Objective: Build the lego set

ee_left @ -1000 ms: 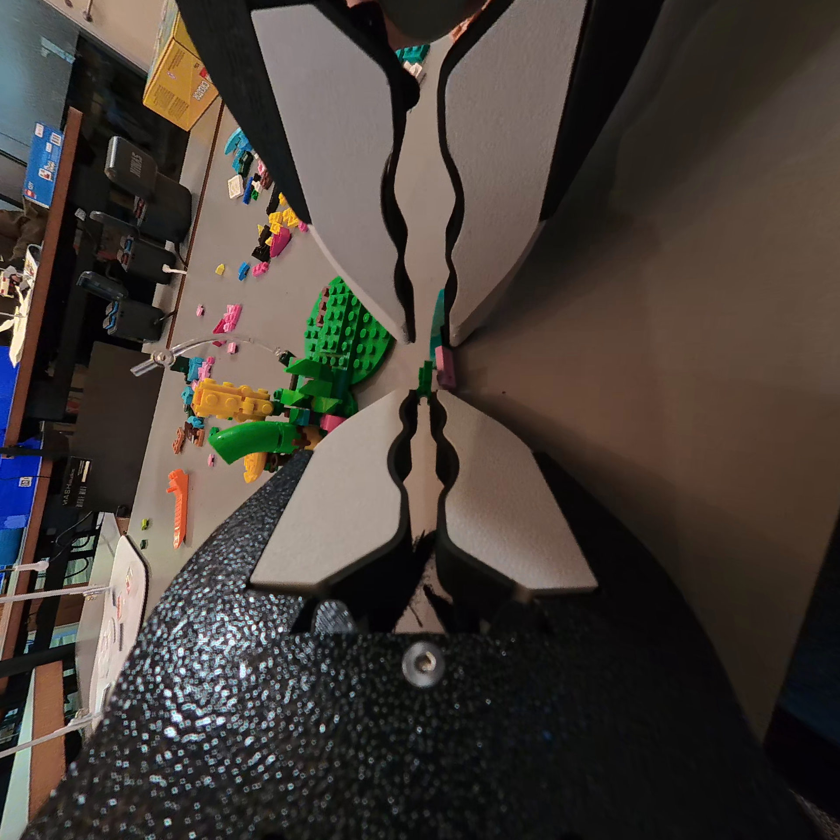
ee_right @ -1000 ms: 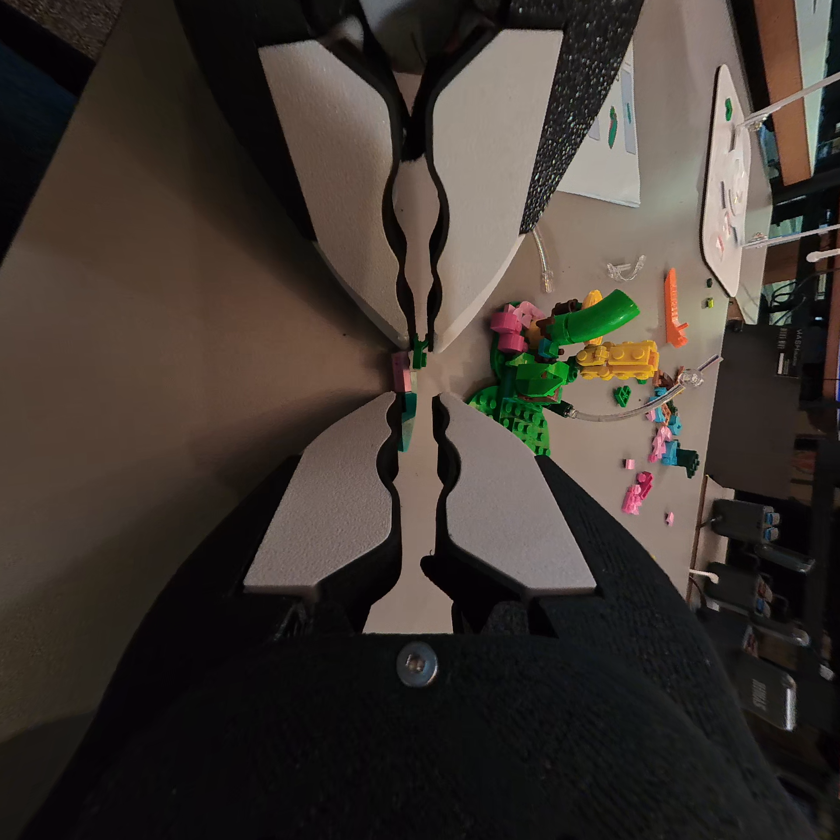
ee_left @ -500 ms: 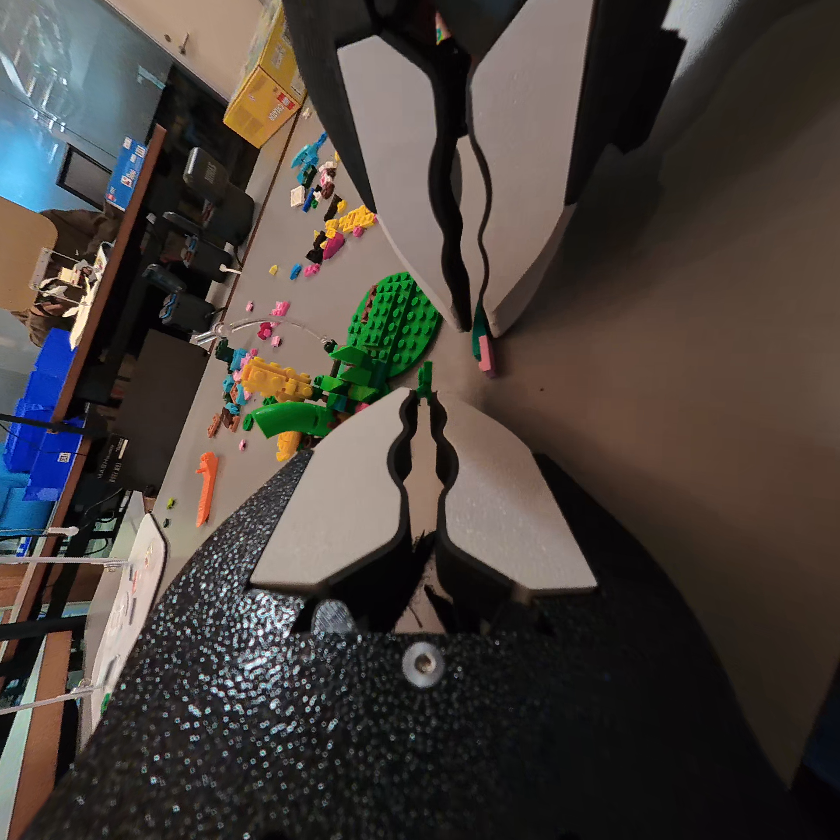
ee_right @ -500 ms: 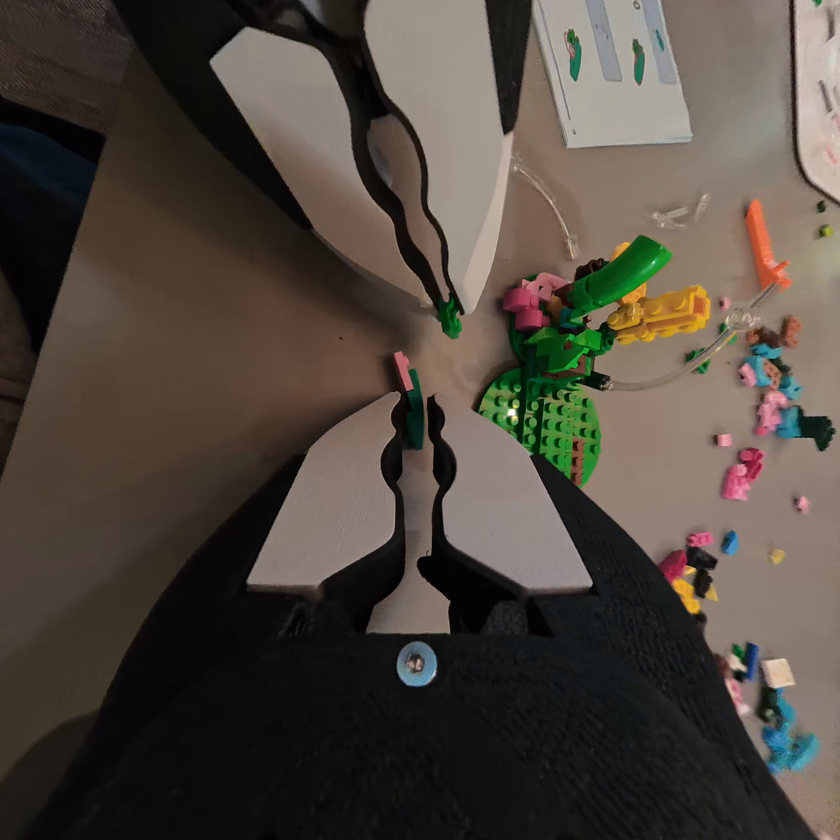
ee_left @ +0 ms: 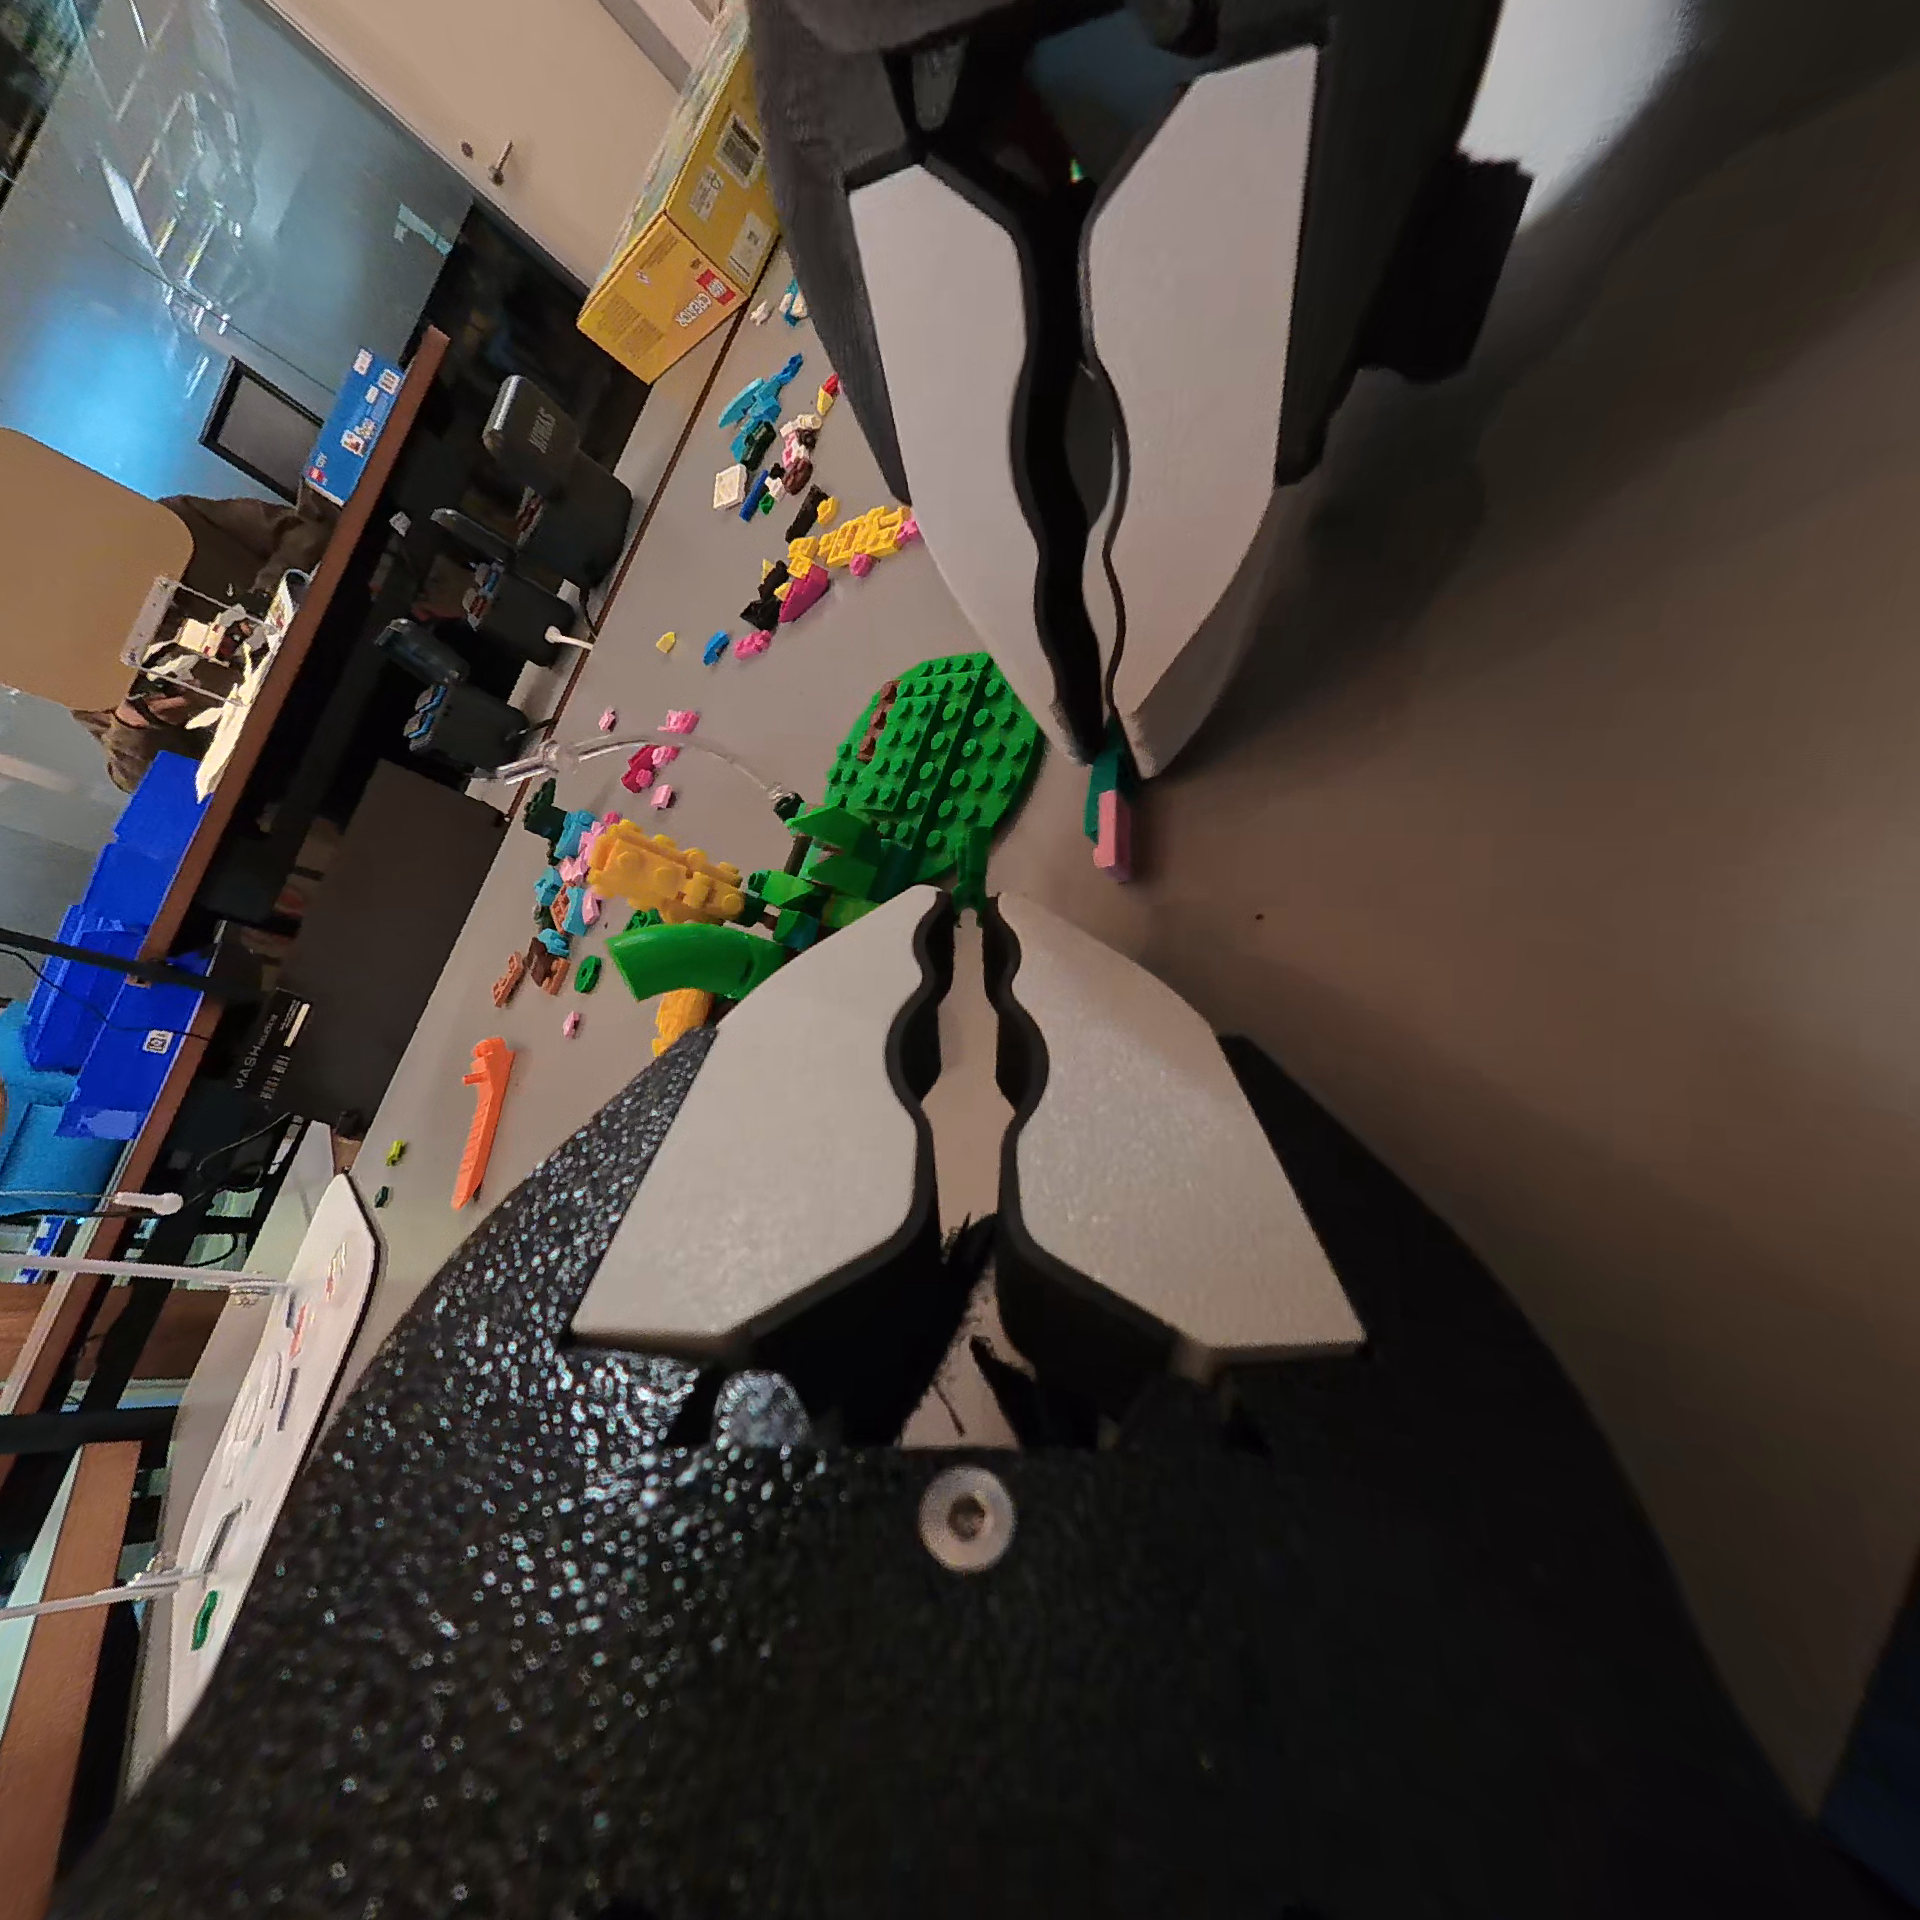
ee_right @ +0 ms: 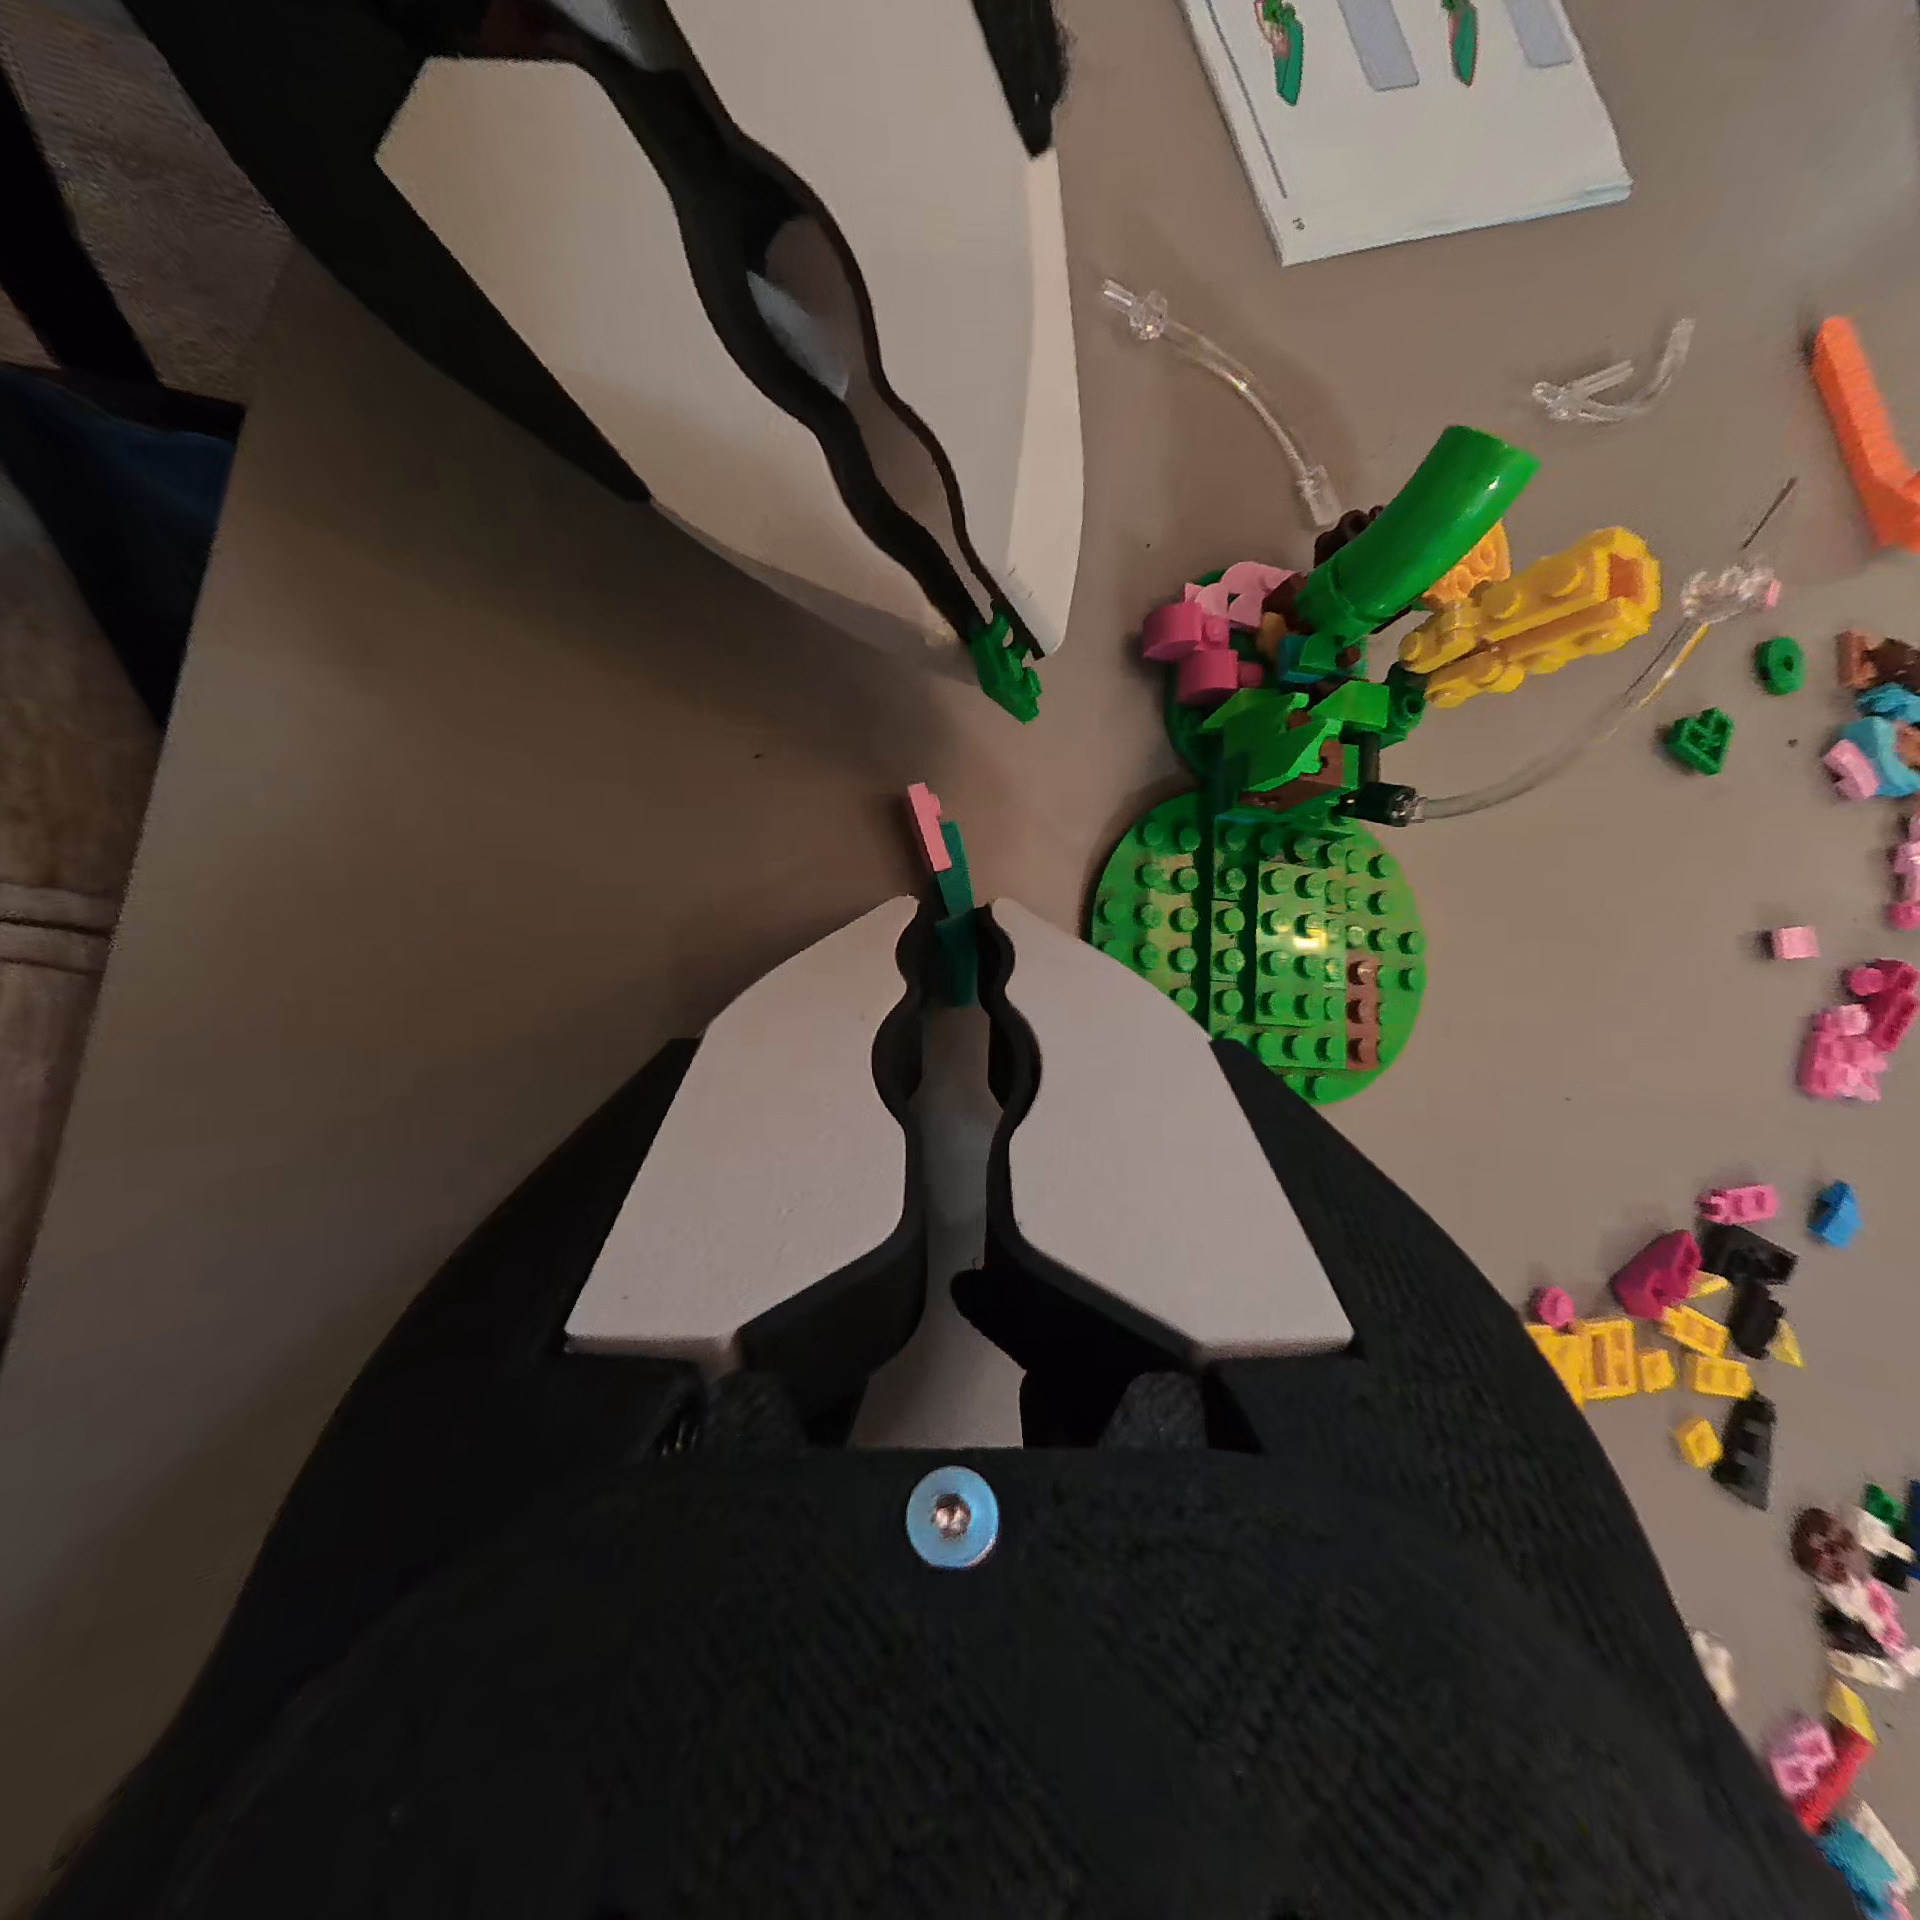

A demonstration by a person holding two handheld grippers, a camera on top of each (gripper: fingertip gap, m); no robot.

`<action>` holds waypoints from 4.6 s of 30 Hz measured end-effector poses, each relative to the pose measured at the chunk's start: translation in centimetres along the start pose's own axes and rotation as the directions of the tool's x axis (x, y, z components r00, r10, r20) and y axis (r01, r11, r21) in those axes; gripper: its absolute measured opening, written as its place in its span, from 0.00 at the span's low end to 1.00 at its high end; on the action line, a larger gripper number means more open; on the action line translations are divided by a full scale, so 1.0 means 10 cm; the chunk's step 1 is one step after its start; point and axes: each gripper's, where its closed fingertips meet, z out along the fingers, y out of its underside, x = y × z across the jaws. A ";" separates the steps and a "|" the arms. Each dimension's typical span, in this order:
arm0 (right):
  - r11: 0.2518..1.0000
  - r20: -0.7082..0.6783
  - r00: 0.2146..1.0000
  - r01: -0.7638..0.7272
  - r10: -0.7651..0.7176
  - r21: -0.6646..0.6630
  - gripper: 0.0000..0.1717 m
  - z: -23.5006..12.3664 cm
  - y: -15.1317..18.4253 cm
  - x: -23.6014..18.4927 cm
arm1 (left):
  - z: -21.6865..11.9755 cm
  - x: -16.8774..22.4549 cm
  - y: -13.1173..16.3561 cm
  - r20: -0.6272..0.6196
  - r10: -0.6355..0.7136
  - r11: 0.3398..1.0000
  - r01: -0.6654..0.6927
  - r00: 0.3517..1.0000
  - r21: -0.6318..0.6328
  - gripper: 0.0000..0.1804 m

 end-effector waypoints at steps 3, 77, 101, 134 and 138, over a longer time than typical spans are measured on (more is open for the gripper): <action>0.998 -0.071 0.996 0.056 -0.054 0.031 0.04 0.01 -0.03 0.04 | -0.01 -0.01 -0.01 0.005 -0.009 1.000 0.009 1.000 0.002 0.03; 0.942 -0.385 0.883 0.324 -0.268 0.088 0.03 -0.14 -0.23 0.15 | -0.04 -0.02 -0.07 0.015 -0.024 1.000 0.024 1.000 -0.003 0.03; 0.987 -0.132 0.979 0.147 -0.155 -0.068 0.03 0.00 -0.07 -0.02 | -0.05 0.24 0.07 -0.259 -0.204 0.973 0.167 0.944 -0.158 0.03; 0.982 0.124 0.985 -0.104 0.124 -0.155 0.04 0.03 -0.05 -0.10 | 0.02 0.30 0.11 -0.480 -0.586 0.808 0.424 0.653 -0.409 0.03; 0.983 0.119 0.985 -0.108 0.126 -0.146 0.03 0.04 -0.06 -0.09 | 0.01 0.31 0.10 -0.485 -0.586 0.808 0.423 0.649 -0.410 0.03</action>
